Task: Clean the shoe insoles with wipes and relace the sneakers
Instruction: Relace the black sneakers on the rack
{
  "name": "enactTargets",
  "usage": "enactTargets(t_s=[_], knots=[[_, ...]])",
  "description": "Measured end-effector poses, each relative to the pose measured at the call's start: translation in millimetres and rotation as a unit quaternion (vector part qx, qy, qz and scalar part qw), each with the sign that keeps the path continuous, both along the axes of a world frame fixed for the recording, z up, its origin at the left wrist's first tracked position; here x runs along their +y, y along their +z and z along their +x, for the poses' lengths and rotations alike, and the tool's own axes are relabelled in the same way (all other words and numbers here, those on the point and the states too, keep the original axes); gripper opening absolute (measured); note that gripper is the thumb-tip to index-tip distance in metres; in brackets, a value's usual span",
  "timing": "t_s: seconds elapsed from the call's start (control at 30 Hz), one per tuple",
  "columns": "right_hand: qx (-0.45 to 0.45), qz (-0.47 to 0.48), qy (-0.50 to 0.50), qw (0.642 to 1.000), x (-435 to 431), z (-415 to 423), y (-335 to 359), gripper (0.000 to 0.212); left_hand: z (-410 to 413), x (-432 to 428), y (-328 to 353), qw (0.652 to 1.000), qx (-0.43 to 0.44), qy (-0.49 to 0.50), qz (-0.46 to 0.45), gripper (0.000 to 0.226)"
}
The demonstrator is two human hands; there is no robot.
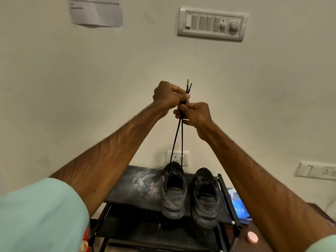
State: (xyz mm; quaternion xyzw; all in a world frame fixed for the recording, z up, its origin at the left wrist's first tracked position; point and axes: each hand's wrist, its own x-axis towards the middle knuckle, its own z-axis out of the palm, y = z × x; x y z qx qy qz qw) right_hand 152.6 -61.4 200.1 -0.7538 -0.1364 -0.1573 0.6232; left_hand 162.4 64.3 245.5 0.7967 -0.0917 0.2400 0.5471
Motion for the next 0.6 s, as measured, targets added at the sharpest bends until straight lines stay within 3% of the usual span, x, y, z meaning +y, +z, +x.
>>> enactTargets(t_s=[0.37,0.6], knots=[[0.01,-0.063,0.07,0.996,-3.9,-15.3,5.8,0.021,-10.7,5.7,25.1,0.999,-0.035,0.005,0.02,0.011],[-0.006,-0.127,0.045,0.991,-9.8,-10.7,3.7,0.022,-11.1,18.2,21.9,0.997,-0.059,0.007,-0.049,0.015]])
